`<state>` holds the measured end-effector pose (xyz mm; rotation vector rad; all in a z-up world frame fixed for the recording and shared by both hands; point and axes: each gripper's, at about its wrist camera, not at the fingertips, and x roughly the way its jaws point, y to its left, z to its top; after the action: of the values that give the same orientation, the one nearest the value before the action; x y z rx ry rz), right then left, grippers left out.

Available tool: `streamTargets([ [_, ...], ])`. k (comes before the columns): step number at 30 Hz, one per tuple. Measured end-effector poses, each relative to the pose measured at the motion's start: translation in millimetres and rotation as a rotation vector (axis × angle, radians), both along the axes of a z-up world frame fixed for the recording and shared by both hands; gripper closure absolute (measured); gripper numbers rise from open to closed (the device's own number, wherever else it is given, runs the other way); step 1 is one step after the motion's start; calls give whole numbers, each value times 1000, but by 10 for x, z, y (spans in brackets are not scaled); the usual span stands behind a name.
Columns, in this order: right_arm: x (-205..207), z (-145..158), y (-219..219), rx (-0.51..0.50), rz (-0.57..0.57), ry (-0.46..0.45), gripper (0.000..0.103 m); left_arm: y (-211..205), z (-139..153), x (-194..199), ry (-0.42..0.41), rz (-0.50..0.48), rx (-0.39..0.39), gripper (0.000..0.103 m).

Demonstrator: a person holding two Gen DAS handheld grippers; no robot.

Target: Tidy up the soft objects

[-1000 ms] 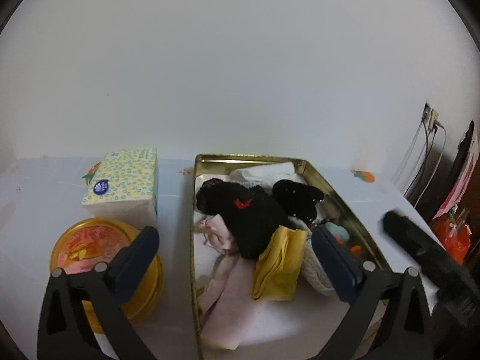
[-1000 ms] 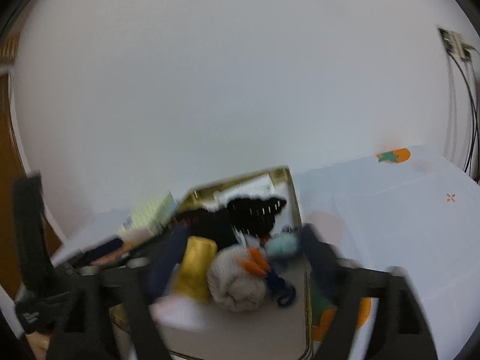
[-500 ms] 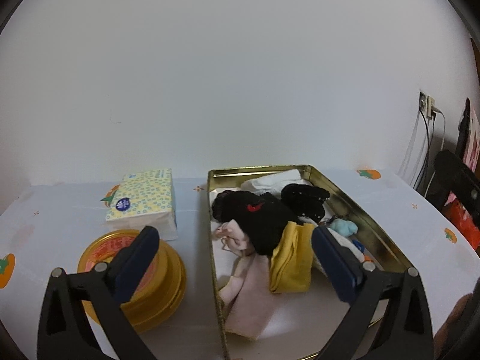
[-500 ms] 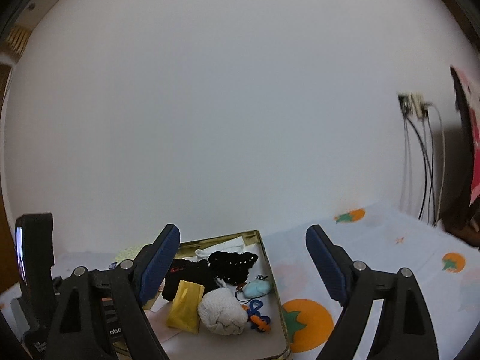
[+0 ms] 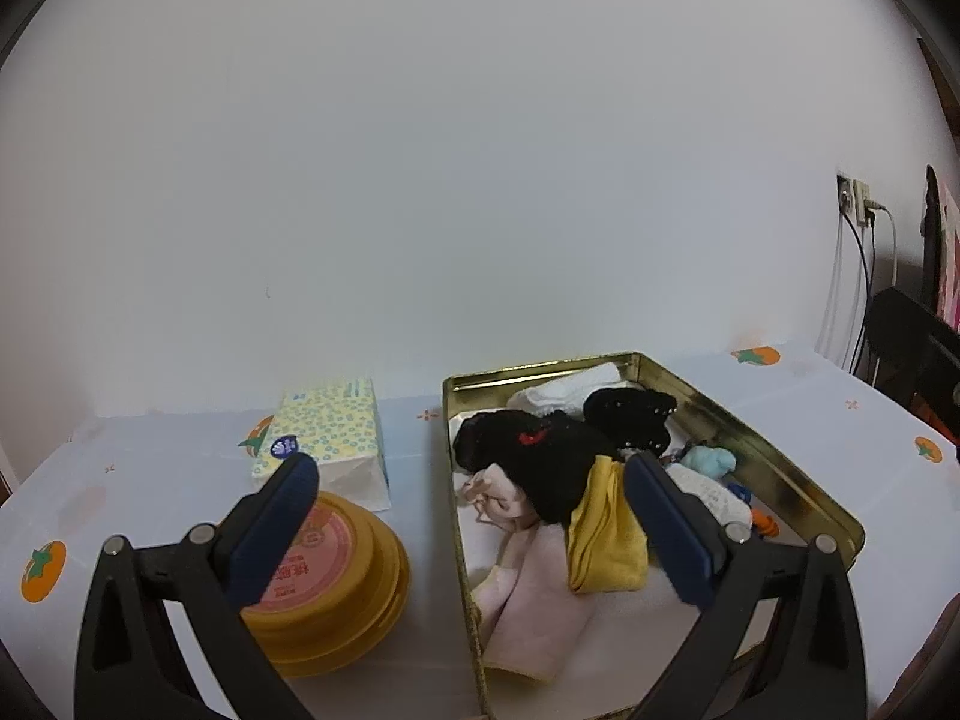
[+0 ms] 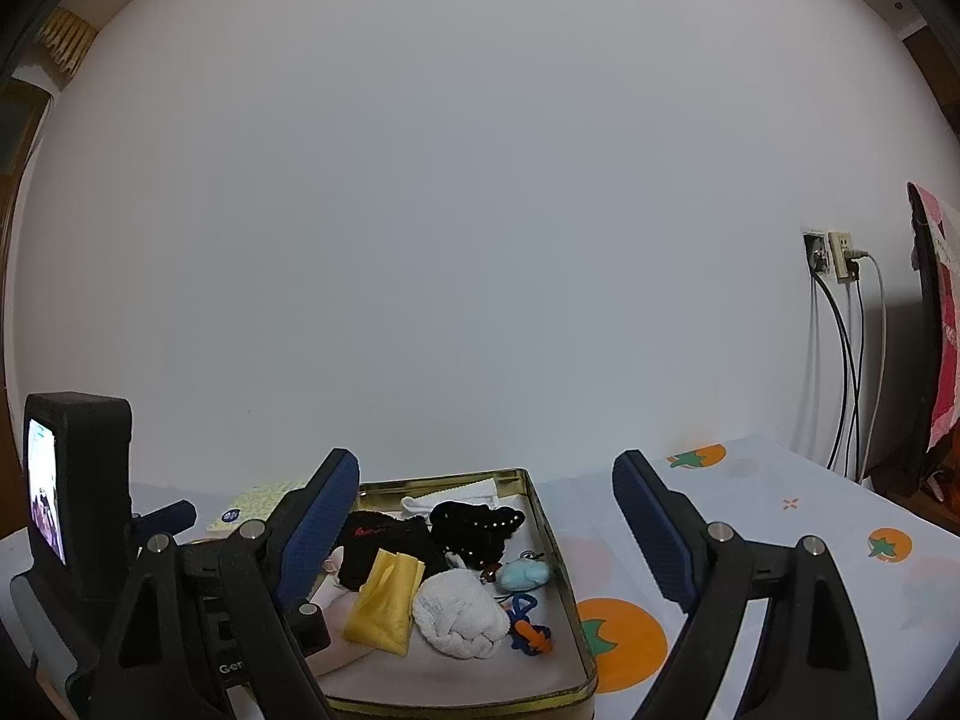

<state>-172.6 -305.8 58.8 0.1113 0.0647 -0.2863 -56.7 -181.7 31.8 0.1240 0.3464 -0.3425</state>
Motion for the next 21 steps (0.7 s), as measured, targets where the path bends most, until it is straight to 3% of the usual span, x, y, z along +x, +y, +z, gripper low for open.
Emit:
streamTargets([
  [12,-35,-40,111,-43,16,13,14,67,21,-68,-12,12,-26,0],
  [21,-90,-38,74,-22,-1,-5,14,91,15,-68,1,18,-38,0],
])
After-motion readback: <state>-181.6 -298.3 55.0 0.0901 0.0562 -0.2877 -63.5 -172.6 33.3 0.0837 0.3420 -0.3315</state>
